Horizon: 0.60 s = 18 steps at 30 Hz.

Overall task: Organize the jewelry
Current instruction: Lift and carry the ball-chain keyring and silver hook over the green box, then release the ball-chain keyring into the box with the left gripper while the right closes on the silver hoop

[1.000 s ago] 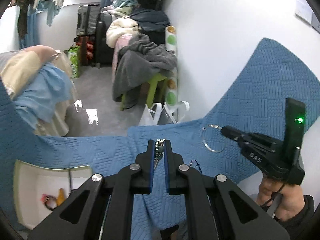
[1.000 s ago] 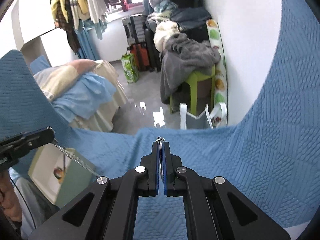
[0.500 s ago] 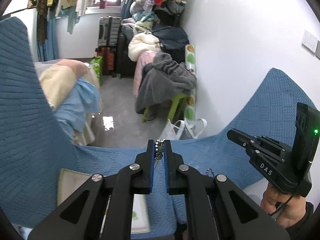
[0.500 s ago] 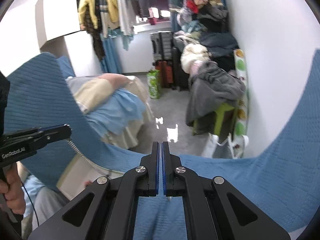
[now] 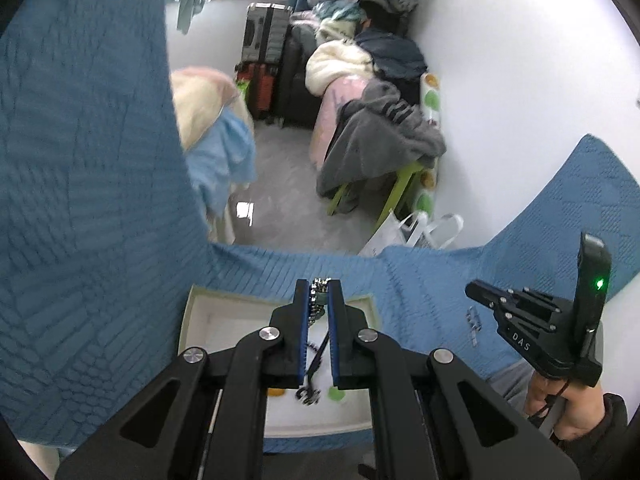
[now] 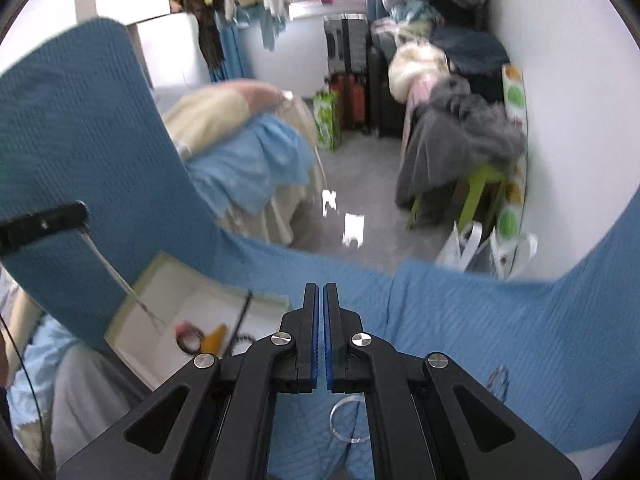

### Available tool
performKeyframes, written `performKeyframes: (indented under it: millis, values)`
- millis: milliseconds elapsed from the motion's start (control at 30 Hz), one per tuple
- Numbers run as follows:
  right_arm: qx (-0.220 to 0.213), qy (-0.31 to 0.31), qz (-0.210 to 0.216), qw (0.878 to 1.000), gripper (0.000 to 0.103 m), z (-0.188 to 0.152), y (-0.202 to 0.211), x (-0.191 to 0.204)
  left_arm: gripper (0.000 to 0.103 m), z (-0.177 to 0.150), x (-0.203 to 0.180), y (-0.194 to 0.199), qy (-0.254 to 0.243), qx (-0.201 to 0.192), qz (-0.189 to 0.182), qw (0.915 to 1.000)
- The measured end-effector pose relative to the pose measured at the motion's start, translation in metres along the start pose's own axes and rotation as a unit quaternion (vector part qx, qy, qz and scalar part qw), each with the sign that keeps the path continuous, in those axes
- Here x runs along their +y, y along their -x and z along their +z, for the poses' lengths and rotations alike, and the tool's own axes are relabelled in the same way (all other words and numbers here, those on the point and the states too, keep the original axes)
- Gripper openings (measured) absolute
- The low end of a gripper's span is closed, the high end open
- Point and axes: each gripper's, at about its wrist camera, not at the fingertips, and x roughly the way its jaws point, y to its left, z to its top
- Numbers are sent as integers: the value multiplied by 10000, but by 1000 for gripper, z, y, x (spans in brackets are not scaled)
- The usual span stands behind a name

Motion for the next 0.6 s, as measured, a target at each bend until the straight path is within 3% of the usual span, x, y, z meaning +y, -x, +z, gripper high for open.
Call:
performKeyframes:
  millis: [200, 367, 467, 500, 533, 600]
  values:
    - [499, -261, -62, 9984, 6, -60, -39, -15, 7, -30, 15, -32, 162, 307, -115, 9993]
    - [803, -361, -207, 9959, 23, -98, -64, -23, 7, -49, 19, -53, 200, 497, -149, 9985]
    - [870, -379, -359, 9948, 51, -113, -75, -26, 7, -56, 20, -60, 210, 561, -183, 9980]
    - [859, -417, -384, 9947, 73, -117, -77, -27, 7, -58, 20, -61, 199, 570, -192, 9980]
    - [848, -462, -412, 9945, 87, -121, -81, -29, 7, -60, 21, -63, 191, 584, -186, 9979]
    - [914, -523, -450, 9934, 87, -128, -90, -31, 7, -64, 22, -66, 203, 609, -177, 9978]
